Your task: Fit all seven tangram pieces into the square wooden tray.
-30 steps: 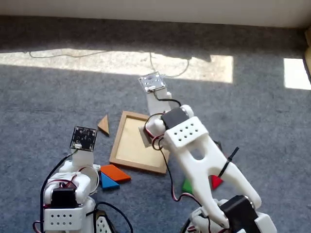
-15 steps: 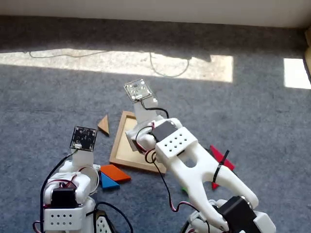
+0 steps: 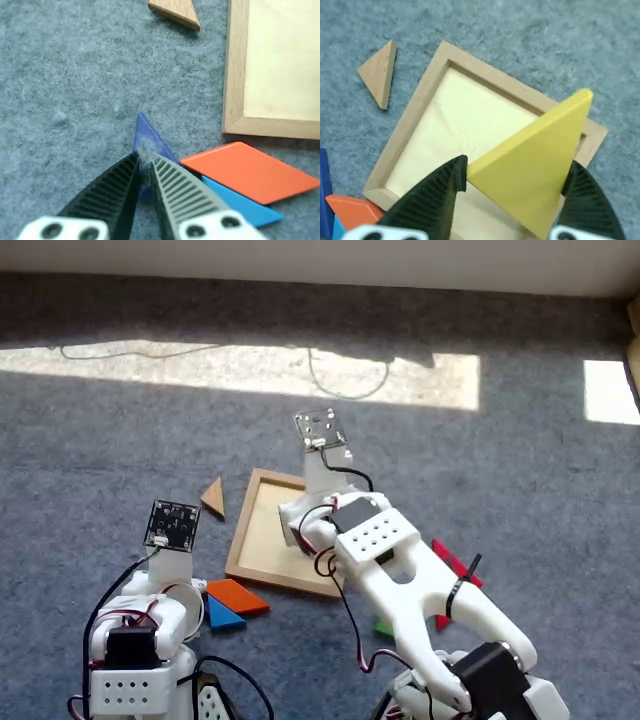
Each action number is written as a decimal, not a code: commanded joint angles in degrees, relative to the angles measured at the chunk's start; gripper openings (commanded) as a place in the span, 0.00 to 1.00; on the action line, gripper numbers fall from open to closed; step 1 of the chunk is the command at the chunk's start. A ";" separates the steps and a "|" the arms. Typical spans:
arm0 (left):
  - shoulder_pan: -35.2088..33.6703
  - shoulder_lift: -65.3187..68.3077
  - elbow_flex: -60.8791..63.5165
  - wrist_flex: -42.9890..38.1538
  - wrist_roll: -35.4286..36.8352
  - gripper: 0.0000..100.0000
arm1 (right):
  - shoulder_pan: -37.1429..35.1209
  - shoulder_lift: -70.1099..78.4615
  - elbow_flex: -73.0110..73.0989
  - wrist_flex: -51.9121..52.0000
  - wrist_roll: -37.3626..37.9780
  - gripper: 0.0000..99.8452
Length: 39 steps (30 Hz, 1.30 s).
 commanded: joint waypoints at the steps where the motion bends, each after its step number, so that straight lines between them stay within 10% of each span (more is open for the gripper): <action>1: -0.48 -1.89 1.10 0.35 0.53 0.01 | 0.92 -2.86 -0.40 -1.80 -0.88 0.25; 30: -0.48 -1.89 1.10 0.35 0.53 0.01 | 0.57 -2.86 1.71 -2.42 -10.64 0.26; 39: -0.48 -1.89 1.10 0.35 0.53 0.01 | 0.57 -2.86 1.45 5.23 -10.64 0.45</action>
